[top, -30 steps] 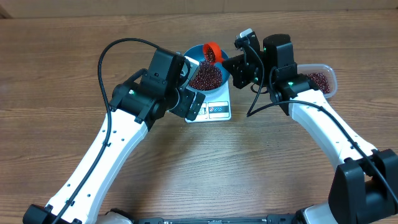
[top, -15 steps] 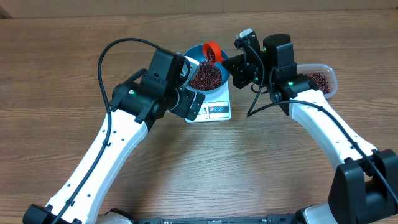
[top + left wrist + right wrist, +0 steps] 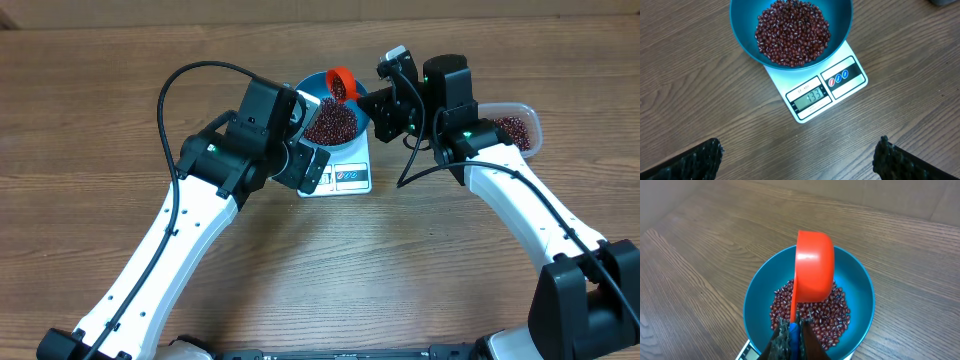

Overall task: Scoop item into bowl and weigh 150g on scale
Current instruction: 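Lift the filled scoop and carry it over the teal bowl, then tilt the red scoop to pour beans into the teal bowl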

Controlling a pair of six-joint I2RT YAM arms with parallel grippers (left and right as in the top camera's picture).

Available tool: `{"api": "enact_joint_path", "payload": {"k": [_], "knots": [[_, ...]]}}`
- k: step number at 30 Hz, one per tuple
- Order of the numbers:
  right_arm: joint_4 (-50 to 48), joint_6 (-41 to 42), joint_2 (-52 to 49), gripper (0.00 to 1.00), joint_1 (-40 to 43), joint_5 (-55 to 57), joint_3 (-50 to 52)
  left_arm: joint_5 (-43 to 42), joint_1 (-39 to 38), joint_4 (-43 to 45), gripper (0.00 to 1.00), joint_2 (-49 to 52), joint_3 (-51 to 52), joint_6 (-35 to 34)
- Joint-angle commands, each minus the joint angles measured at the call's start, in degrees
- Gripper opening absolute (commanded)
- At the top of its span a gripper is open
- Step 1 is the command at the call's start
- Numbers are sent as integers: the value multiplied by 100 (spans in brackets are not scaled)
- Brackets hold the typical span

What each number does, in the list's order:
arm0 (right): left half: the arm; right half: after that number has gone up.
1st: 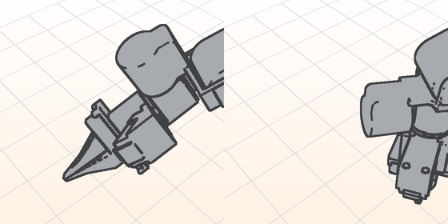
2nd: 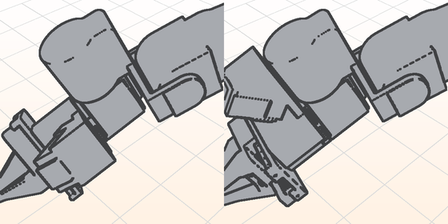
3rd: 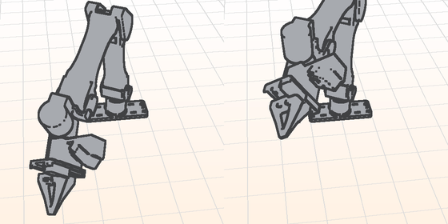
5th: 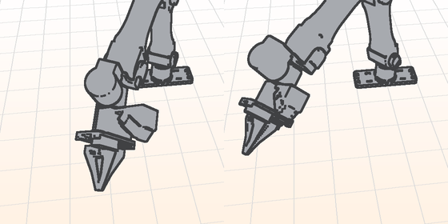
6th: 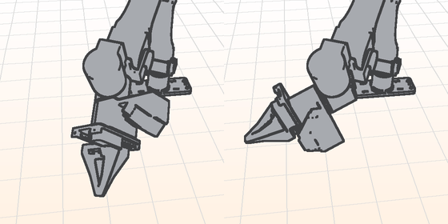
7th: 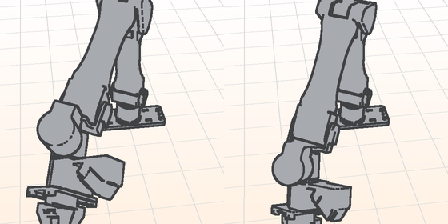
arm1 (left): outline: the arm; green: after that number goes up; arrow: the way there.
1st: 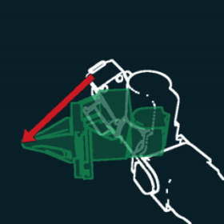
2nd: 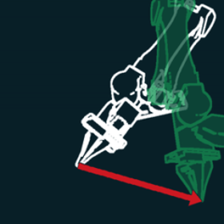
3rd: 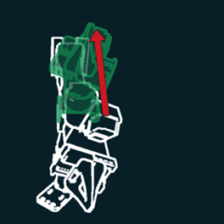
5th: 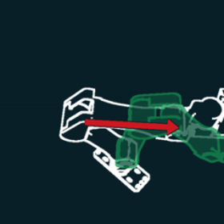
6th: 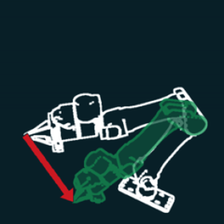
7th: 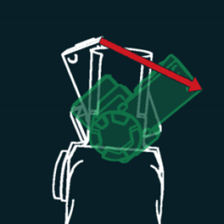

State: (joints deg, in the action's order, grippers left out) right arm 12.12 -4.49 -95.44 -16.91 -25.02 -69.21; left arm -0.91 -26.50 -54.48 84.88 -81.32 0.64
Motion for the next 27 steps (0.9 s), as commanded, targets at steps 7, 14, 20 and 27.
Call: {"api": "enact_joint_path", "payload": {"k": [7, 14, 20, 27], "knots": [[48, -105, -76, 4, -13, 483, -164, -61, 24, 9, 100, -13, -92, 109], [153, -201, -76, 4, -13, 439, -164, -61, 24, 11, 100, -13, -92, 109], [168, -203, -76, 4, -24, 439, -164, -61, 24, 11, 100, -13, -92, 109], [192, -208, -76, 4, -24, 444, -164, -61, 22, 11, 100, -13, -92, 109]]}}
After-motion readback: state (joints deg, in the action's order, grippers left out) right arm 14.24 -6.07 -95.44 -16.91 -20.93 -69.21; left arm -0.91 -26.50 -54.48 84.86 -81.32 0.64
